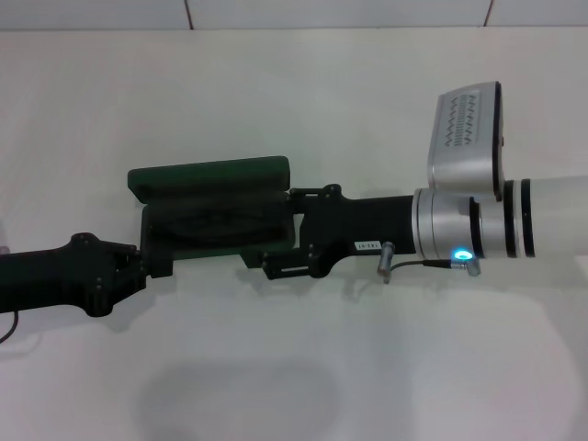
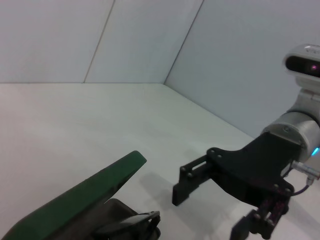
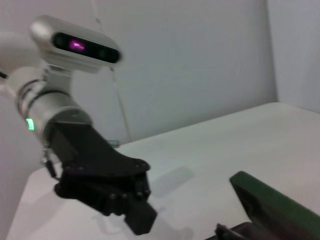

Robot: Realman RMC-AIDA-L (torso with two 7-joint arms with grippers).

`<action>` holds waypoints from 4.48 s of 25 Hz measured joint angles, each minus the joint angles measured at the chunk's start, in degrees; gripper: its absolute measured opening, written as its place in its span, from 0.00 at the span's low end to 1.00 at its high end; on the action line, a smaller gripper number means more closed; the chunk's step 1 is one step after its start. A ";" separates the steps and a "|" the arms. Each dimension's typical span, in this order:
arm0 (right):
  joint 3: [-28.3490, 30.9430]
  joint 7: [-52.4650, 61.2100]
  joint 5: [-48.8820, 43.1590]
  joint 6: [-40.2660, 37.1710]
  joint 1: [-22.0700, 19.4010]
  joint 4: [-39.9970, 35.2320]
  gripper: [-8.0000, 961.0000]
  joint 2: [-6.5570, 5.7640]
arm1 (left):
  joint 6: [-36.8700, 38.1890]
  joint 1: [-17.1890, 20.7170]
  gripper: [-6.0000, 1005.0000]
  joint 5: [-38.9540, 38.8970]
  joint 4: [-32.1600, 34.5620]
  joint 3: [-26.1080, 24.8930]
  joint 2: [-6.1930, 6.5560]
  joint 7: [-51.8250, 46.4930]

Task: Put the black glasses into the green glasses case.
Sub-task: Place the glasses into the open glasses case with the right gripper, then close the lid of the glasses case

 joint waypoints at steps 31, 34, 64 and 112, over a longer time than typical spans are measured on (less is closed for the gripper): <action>-3.90 0.86 -0.06 7.38 2.67 0.61 0.77 0.00 | 0.00 0.01 0.02 -0.01 0.00 0.00 -0.13 -0.02; -3.71 0.72 -0.05 7.49 2.72 0.61 0.77 0.00 | 0.01 0.05 0.02 -0.05 0.00 0.00 -0.12 -0.01; 15.63 -24.16 1.40 -18.13 -23.00 6.82 0.77 -0.15 | -10.05 -2.73 0.02 7.31 -4.29 0.45 -2.62 -0.29; 17.35 -27.11 1.51 -24.67 -23.84 9.75 0.77 -0.26 | -19.12 -7.91 0.02 7.50 -3.49 0.25 -1.29 -2.64</action>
